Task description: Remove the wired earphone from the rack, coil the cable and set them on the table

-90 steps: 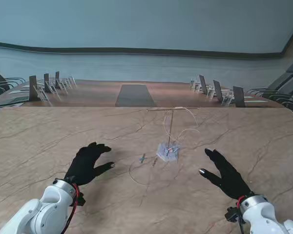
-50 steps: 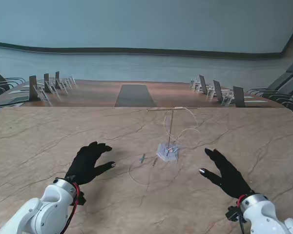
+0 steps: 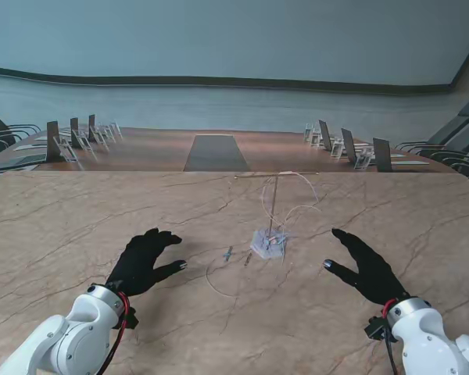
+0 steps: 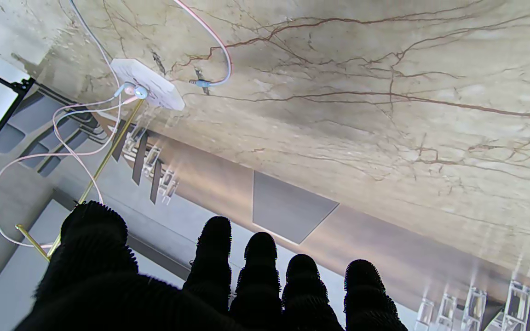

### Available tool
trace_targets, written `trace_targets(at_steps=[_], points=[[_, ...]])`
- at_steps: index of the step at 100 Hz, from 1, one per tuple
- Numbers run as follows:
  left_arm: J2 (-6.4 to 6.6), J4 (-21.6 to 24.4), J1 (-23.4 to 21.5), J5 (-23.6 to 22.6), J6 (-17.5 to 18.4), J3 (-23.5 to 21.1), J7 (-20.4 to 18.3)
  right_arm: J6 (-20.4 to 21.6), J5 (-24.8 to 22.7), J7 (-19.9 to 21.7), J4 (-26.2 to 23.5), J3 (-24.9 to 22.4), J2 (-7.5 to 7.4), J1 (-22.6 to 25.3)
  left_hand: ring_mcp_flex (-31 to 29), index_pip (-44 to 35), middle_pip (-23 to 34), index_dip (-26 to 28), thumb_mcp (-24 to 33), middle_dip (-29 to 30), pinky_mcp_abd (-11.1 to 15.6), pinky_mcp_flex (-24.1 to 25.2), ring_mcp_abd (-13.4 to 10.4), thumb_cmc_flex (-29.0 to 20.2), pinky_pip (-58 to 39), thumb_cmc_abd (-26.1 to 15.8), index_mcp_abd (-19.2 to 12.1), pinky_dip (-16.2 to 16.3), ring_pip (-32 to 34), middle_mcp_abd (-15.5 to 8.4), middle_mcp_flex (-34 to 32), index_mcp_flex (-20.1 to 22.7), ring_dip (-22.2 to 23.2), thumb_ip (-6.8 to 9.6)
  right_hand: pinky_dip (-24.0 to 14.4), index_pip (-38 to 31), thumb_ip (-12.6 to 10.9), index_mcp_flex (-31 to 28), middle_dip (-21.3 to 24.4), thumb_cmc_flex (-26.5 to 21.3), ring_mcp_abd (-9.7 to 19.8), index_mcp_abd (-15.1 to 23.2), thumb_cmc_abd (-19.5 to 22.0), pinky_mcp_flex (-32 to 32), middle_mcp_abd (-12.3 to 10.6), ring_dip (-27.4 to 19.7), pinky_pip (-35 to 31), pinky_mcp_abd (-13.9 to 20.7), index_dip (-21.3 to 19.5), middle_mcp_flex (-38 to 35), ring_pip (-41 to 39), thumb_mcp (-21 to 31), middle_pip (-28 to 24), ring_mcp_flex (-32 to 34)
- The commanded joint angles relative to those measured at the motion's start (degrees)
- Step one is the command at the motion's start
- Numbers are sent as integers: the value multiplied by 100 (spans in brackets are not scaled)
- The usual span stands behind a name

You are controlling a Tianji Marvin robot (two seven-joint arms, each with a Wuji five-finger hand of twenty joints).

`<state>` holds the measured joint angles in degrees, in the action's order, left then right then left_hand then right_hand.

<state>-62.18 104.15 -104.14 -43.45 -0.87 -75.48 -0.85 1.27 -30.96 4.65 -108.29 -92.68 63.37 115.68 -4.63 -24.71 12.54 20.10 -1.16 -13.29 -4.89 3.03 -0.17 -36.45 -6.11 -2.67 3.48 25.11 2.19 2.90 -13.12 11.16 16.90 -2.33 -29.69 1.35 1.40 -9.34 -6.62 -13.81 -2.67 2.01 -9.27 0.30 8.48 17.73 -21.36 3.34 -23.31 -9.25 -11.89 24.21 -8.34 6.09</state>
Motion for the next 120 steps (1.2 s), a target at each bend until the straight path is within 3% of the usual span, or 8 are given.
trace_targets(at_steps=[1,32,78,94,102,111,120], points=[[-9,-22,26,34,-26,35,-12,41,-25,62,12,-55,-30,-127,197,107,-14,35,8,-12,133,26,-162,-29,79,-275,-107,-54,-54,-151,182,-32,-15,42,-152,-59,98,120,-73,-154,-62,-32,-98,19,53,71,-153,-42,-92,-19,-119,-122,-79,17],[2,-111,192,102,-85,170,-103,249,-122,376,531,-16,-122,-923,197,112,-12,50,0,-13,130,28,-160,-30,80,-276,-117,-48,-56,-136,182,-30,-4,40,-43,-40,95,146,32,-184,48,-42,-122,-170,-18,-165,-143,55,-317,30,223,-121,103,-57],[6,-137,240,113,-191,196,-156,353,-82,808,1308,474,-233,-2096,197,111,-13,65,-1,-13,130,26,-157,-28,86,-286,-88,-51,-61,-143,183,-10,-4,39,37,-18,69,130,113,-387,116,-69,-149,-238,-63,-236,-53,135,-307,44,465,-134,275,-94],[10,-117,240,133,-210,197,-196,404,-73,956,1556,687,-267,-2502,199,114,-11,70,-3,-15,125,25,-153,-30,89,-281,-88,-54,-63,-146,183,2,-6,38,60,-48,55,128,133,-461,171,-18,-144,-262,-172,-268,-11,184,-363,33,571,-146,318,-109],[8,-114,236,140,-211,194,-188,438,-79,1047,1650,794,-288,-2679,199,115,-8,72,0,-16,127,27,-156,-33,90,-287,-87,-54,-62,-142,182,0,-5,39,80,-82,56,137,112,-468,280,72,-145,-258,-489,-303,21,250,-445,-24,661,-180,278,-105],[6,-106,222,142,-213,183,-185,477,-73,1113,1740,920,-301,-2854,198,113,-9,75,0,-16,126,25,-152,-38,91,-281,-90,-55,-62,-144,181,6,-6,39,174,-182,34,189,22,-569,473,92,-152,-211,-483,-413,123,389,-889,-18,795,-221,116,-56],[5,-98,208,143,-222,172,-179,497,-40,1171,1800,1033,-310,-2988,198,116,-6,75,-4,-16,125,25,-158,-33,91,-285,-87,-56,-61,-142,181,3,-5,37,187,-220,19,167,1,-666,518,118,-144,-207,-483,-425,129,445,-991,-47,795,-198,69,-59]])
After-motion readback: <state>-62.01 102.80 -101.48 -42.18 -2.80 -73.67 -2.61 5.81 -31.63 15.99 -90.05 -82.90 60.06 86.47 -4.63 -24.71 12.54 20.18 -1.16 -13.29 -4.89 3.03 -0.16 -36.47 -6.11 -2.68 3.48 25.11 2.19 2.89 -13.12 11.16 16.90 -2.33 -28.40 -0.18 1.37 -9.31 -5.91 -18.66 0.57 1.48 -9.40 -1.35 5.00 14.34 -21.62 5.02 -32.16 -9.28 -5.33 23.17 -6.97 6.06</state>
